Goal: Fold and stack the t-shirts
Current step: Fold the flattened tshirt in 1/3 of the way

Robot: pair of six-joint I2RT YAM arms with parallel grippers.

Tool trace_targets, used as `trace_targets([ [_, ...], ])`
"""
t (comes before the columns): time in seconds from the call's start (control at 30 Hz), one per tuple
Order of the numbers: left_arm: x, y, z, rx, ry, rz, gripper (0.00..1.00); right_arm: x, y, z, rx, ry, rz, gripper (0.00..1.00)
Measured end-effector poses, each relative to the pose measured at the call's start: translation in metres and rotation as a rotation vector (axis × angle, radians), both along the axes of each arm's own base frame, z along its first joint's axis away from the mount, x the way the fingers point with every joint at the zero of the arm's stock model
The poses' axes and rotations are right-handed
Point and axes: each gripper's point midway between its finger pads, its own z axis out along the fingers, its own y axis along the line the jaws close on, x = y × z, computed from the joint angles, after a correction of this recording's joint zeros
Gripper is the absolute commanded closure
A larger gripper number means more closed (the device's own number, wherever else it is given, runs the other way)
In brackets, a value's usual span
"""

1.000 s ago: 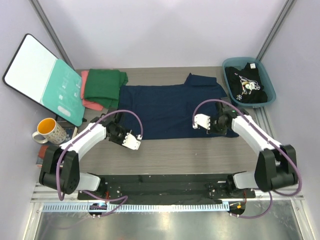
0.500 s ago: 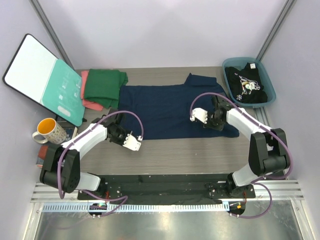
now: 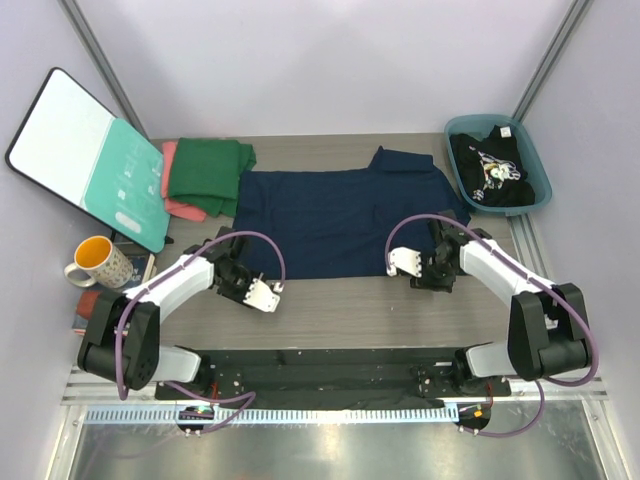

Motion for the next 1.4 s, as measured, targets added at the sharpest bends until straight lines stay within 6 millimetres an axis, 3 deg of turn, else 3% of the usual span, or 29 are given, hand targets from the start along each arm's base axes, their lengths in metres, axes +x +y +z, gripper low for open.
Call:
trace_targets([
  [0.23,0.012,-0.004,-0.005,0.001,-0.019,-0.013,0.61,0.008,-0.002,-0.022,-0.018,-0.018,-0.011,0.51],
  [0.4,0.03,-0.009,-0.005,-0.006,-0.056,-0.014,0.64,0.025,-0.004,-0.021,-0.035,-0.076,-0.028,0.51],
  [0.57,0.036,-0.01,-0.006,-0.007,-0.068,-0.016,0.76,0.037,-0.003,-0.021,-0.042,-0.121,-0.026,0.53],
  [0.67,0.035,-0.01,-0.007,-0.004,-0.063,-0.016,0.94,0.042,-0.003,-0.021,-0.052,-0.138,-0.021,0.66],
  [0.7,0.035,-0.01,-0.007,-0.003,-0.061,-0.018,0.99,0.044,-0.003,-0.021,-0.055,-0.144,-0.016,0.76],
  [0.87,0.034,-0.009,-0.008,0.003,-0.048,-0.022,1.0,0.049,-0.003,-0.024,-0.068,-0.154,-0.005,0.97],
  [1.2,0.008,-0.005,-0.007,0.019,0.053,-0.04,1.0,0.047,-0.002,-0.023,-0.073,-0.147,0.016,0.99],
  [1.4,-0.016,0.001,0.004,0.028,0.11,-0.046,1.0,0.022,0.003,-0.023,-0.042,-0.044,0.048,0.99],
])
